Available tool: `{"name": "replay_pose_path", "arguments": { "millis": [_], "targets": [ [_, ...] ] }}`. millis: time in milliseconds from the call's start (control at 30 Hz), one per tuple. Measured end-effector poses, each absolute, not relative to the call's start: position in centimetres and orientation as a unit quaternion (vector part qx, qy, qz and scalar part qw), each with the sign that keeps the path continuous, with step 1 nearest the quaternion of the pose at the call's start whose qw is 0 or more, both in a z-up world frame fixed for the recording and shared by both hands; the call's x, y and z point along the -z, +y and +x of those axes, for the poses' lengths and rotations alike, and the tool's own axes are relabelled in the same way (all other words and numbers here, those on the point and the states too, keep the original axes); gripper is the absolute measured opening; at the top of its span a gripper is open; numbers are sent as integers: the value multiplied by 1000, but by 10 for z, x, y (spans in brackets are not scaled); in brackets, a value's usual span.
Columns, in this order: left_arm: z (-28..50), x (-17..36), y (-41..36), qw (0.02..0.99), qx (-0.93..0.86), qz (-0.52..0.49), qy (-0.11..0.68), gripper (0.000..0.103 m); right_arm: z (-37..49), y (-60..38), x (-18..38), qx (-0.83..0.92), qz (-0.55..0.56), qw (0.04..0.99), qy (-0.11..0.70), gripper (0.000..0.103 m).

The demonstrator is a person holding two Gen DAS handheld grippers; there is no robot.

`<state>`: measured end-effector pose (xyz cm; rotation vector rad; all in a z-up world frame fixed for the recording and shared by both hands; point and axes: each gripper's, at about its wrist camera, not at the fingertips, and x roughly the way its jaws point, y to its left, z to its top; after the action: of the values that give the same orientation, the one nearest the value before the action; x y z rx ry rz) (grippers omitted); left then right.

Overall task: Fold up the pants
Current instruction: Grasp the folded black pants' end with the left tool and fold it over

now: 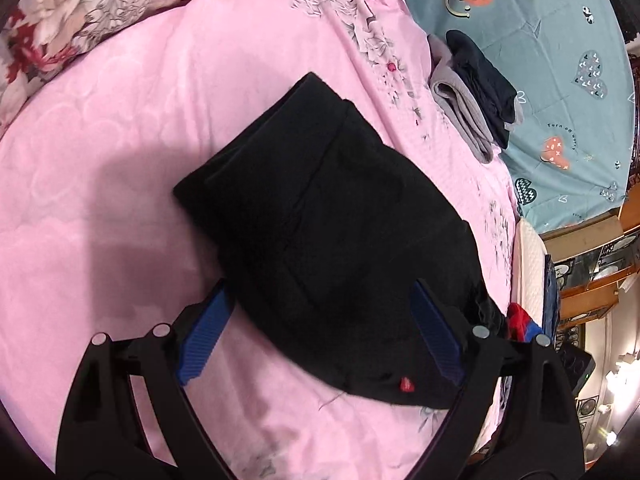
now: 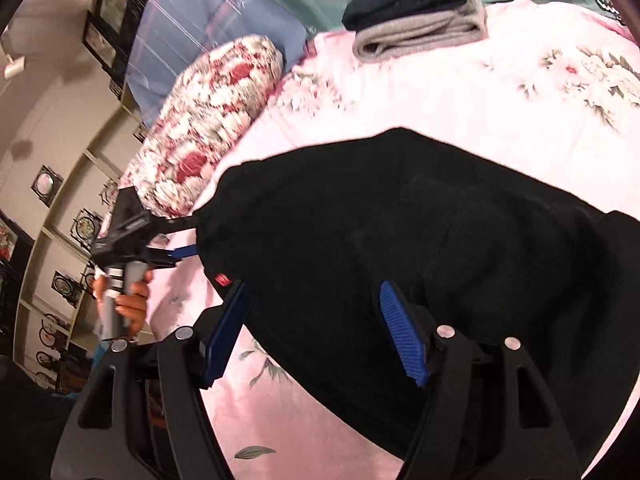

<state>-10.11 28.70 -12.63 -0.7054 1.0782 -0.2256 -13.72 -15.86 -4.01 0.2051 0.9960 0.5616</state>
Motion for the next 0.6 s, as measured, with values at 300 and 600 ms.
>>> {"name": "replay_pose_path", "arguments": {
  "millis": [300, 600],
  "targets": [
    [-87, 127, 284, 812, 40, -306, 496, 34, -133, -185, 45, -247, 158, 833, 470, 69],
    [-96, 96, 266, 853, 8, -248, 459, 19, -116, -167, 71, -257, 139, 798, 527, 87]
  ]
}}
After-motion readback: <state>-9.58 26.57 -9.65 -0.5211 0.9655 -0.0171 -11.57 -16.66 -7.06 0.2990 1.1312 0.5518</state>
